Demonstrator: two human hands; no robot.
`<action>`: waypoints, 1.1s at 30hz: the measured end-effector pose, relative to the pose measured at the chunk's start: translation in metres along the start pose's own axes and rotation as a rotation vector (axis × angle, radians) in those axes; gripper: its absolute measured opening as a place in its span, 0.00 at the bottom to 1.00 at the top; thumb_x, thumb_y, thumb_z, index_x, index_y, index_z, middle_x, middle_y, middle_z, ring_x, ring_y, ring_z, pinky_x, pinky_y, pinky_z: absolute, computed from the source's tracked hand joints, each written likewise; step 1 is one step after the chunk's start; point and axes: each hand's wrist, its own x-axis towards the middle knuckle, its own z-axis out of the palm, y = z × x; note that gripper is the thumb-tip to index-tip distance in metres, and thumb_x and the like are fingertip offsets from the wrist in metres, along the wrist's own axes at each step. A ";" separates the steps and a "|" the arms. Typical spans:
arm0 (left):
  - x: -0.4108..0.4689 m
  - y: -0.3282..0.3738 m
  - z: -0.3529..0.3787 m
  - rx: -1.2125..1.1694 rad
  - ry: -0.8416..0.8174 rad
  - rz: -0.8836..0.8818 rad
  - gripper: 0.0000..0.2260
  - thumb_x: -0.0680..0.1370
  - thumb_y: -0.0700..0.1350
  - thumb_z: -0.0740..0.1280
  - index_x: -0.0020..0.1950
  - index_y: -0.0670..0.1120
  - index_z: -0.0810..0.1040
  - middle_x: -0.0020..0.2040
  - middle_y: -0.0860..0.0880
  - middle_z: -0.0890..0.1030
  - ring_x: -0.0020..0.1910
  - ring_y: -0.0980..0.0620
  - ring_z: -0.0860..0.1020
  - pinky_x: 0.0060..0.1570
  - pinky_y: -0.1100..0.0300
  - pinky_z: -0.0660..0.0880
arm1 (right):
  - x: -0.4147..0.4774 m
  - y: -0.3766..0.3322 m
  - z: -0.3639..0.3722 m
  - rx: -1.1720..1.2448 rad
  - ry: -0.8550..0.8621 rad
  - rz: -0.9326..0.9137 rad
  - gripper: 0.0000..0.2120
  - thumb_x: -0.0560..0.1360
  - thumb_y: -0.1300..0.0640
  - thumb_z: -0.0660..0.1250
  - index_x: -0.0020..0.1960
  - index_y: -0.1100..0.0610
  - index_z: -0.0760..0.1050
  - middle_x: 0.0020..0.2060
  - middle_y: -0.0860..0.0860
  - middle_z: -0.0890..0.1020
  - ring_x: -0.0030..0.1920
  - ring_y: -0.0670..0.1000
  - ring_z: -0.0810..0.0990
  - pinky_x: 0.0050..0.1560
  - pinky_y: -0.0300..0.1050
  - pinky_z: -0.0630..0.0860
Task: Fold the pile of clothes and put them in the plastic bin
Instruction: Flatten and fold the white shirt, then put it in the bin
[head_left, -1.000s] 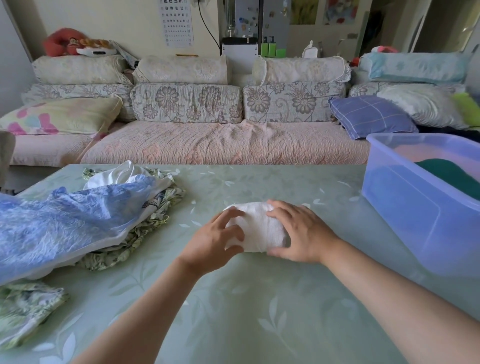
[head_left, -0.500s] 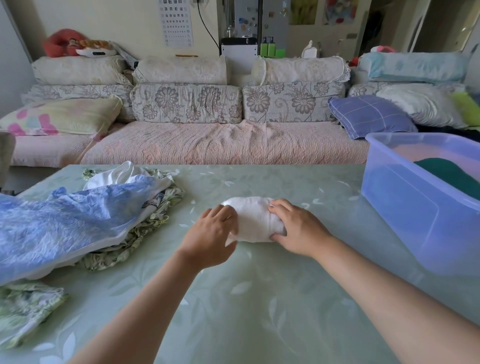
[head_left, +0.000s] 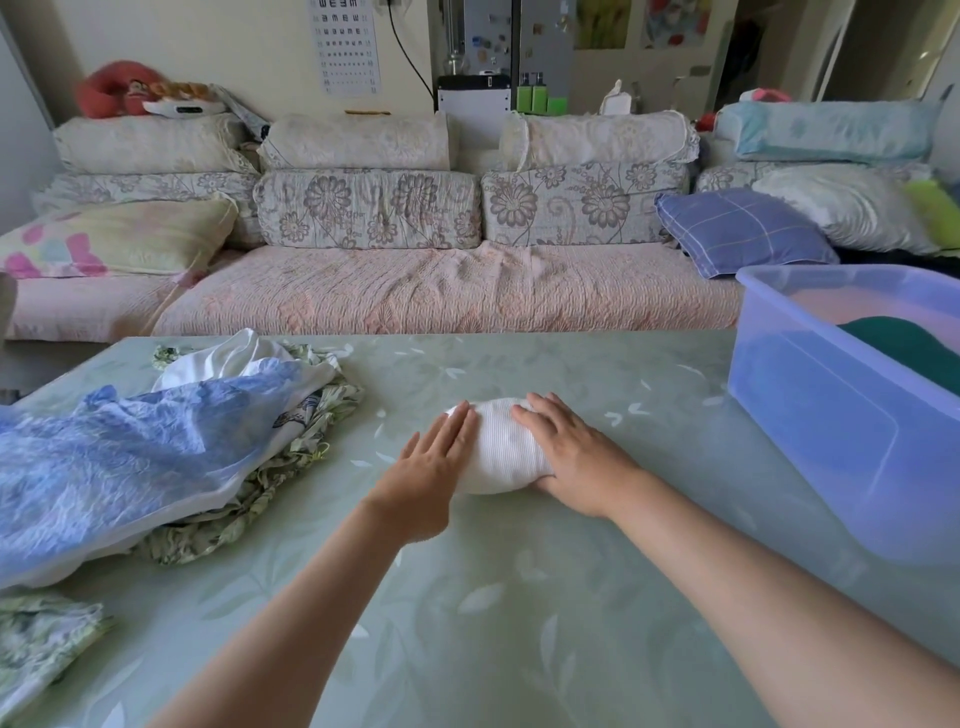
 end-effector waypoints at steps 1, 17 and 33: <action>0.004 0.001 -0.010 0.003 -0.026 -0.009 0.44 0.71 0.44 0.63 0.80 0.47 0.40 0.80 0.51 0.41 0.79 0.50 0.42 0.77 0.48 0.48 | 0.003 -0.001 -0.003 -0.010 0.008 -0.001 0.42 0.74 0.52 0.71 0.80 0.52 0.50 0.79 0.52 0.53 0.80 0.55 0.51 0.74 0.53 0.63; 0.052 0.008 0.003 -0.227 0.124 -0.008 0.46 0.62 0.52 0.73 0.76 0.48 0.58 0.71 0.51 0.66 0.70 0.48 0.64 0.69 0.57 0.65 | 0.027 -0.001 0.014 -0.026 0.071 0.022 0.46 0.70 0.61 0.70 0.81 0.49 0.49 0.71 0.54 0.62 0.69 0.62 0.66 0.67 0.54 0.71; -0.020 0.040 -0.011 -0.125 0.050 0.146 0.45 0.65 0.48 0.69 0.78 0.52 0.52 0.79 0.54 0.52 0.79 0.51 0.48 0.72 0.52 0.64 | -0.036 -0.025 -0.035 0.342 0.098 0.218 0.19 0.80 0.40 0.61 0.67 0.45 0.73 0.61 0.50 0.75 0.62 0.52 0.73 0.65 0.46 0.68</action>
